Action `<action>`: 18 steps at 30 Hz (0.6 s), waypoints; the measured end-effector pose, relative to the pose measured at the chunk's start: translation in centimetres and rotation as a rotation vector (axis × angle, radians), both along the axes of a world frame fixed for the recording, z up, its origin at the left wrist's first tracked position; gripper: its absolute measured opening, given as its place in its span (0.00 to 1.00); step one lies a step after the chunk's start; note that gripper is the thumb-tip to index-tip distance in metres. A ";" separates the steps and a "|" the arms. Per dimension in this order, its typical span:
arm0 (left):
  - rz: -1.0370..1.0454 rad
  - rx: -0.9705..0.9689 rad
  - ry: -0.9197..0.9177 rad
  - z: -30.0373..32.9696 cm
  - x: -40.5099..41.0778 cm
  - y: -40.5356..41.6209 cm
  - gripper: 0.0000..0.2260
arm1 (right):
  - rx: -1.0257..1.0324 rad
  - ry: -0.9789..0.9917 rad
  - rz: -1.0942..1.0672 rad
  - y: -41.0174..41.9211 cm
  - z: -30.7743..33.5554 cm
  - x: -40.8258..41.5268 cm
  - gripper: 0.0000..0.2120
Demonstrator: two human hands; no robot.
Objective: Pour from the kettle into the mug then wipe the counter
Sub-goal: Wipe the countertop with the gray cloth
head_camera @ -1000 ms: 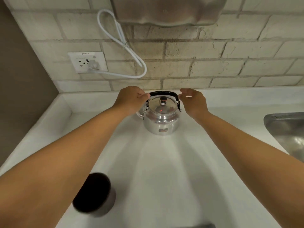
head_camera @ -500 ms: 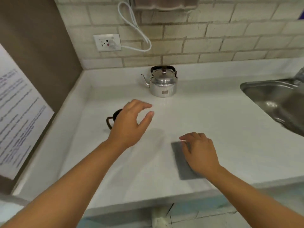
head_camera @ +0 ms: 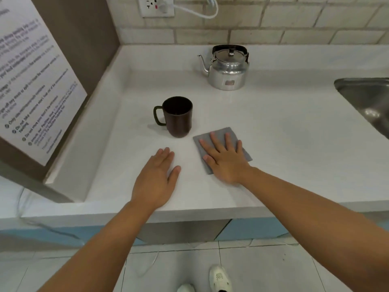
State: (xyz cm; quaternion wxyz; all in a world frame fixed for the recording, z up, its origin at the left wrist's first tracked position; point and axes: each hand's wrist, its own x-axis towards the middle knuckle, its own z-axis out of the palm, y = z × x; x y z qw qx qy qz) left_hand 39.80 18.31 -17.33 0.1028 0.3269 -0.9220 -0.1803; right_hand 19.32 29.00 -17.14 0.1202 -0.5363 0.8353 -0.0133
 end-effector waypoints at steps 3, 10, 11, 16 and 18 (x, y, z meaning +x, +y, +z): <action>0.007 -0.010 -0.009 -0.1 0.1 0.0 0.27 | 0.026 0.011 -0.035 -4.8 0.5 -2.2 0.26; -0.019 -0.004 -0.063 0.7 2.2 -1.6 0.24 | -0.040 -0.028 -0.048 -1.9 0.7 0.9 0.27; 0.018 -0.002 -0.063 0.8 3.1 -2.1 0.24 | -0.081 -0.039 -0.004 -0.1 0.5 2.9 0.27; 0.159 -0.011 -0.009 0.9 7.8 -3.5 0.21 | -0.119 -0.079 0.301 -0.1 0.2 12.3 0.28; 0.204 -0.003 0.053 0.9 8.4 -3.0 0.20 | -0.097 -0.101 0.320 -4.9 0.6 14.1 0.27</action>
